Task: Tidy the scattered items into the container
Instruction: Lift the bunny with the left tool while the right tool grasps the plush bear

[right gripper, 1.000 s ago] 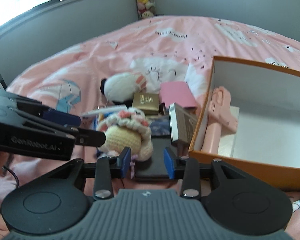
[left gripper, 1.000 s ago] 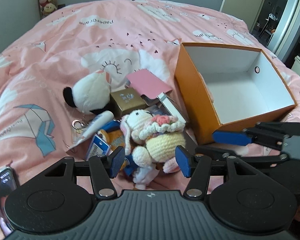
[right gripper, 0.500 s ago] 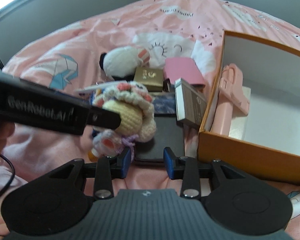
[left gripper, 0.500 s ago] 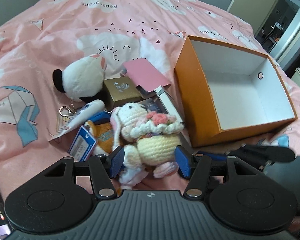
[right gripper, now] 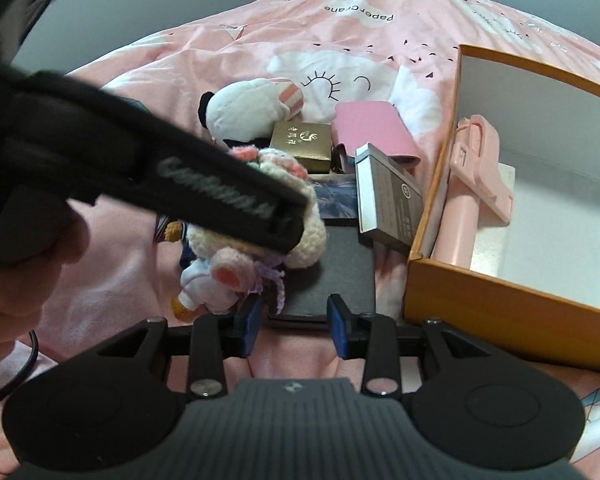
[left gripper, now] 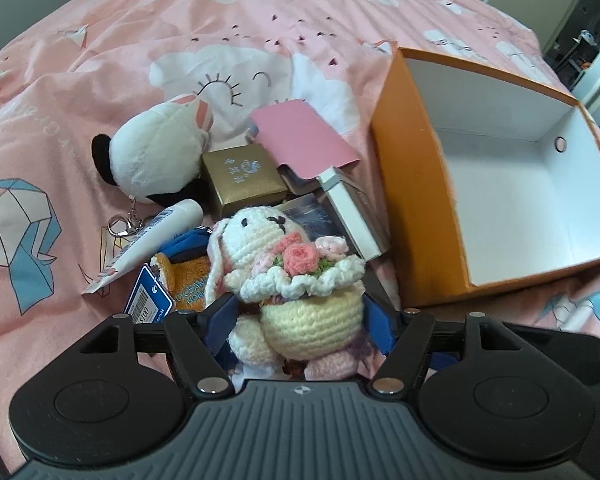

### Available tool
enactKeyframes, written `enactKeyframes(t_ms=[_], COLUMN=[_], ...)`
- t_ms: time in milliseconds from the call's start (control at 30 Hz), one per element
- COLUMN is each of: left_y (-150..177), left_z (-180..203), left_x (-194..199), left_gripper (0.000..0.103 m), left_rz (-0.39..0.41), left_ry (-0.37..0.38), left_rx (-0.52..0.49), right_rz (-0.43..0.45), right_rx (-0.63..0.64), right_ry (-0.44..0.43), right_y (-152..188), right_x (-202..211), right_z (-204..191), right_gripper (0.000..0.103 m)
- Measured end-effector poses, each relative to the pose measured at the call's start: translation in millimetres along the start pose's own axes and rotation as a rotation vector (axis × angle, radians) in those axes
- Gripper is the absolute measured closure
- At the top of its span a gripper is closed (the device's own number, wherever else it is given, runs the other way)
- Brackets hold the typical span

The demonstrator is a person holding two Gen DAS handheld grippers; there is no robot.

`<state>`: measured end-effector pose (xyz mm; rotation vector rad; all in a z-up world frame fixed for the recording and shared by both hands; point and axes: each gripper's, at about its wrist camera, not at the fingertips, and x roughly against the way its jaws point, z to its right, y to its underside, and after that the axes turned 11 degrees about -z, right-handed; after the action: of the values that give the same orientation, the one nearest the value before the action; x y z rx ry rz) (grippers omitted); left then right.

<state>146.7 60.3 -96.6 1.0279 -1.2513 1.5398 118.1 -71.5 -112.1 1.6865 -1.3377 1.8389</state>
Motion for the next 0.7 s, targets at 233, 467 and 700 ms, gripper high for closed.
enactKeyframes(t_ms=[233,467,700], left_y=[-2,2,8], left_z=[-12,-20,-33], left_x=[-1,7,33], left_gripper=[0.036,0.050,0.052], left_rz=[0.012,0.043,0.108], left_ry=[0.035,0.067,0.073], left_rx=[0.052,0.035,0.024], right_rz=[-0.005,0.006,0.004], right_rx=[-0.002,0.010,-0.009], right_ry=[-0.006,-0.014,-0.024], right_y=[-1,-5,-7], right_x=[-3,-1,-2], right_z=[0,-3,-2], right_gripper=[0.063,0.063,0.063])
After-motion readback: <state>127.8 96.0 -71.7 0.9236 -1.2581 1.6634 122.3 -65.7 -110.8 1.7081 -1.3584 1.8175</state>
